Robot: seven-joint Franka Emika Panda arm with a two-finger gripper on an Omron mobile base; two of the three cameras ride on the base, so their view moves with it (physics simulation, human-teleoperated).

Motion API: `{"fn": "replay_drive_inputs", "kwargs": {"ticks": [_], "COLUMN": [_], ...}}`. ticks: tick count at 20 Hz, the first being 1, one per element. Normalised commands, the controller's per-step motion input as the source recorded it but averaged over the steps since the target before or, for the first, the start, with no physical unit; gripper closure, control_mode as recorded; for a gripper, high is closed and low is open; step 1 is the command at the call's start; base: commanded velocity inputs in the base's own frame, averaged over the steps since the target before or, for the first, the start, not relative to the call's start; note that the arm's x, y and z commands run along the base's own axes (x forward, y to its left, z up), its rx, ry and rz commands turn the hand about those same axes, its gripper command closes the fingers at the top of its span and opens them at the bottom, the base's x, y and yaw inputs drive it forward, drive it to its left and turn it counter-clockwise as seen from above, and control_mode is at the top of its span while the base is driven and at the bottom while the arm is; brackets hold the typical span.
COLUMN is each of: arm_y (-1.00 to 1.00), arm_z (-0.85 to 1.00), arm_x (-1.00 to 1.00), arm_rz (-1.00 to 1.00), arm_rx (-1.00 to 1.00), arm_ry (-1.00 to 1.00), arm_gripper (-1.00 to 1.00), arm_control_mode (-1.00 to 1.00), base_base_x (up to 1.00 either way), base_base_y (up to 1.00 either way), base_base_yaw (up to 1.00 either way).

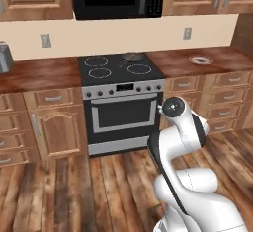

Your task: Place the cold items (carrot and peach) from the fridge in one tupperware on the dining counter. Place the warm items (kebab skewer and hot dog) in the stove area in another tupperware.

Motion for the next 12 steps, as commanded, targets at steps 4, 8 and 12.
{"fn": "replay_drive_inputs", "kwargs": {"ticks": [4,8,12], "arm_y": [0.0,0.0,0.0], "arm_z": [0.0,0.0,0.0], "arm_x": [0.0,0.0,0.0], "arm_rz": [0.0,0.0,0.0], "arm_rx": [0.0,0.0,0.0], "arm_ry": [0.0,0.0,0.0], "arm_gripper": [-1.0,-1.0,-1.0], "arm_control_mode": [1.0,1.0,1.0], "base_base_x": [0.97,0.88,0.74], "base_base_y": [-0.33,-0.35,-0.46], "base_base_yaw": [0.0,0.0,0.0]}}
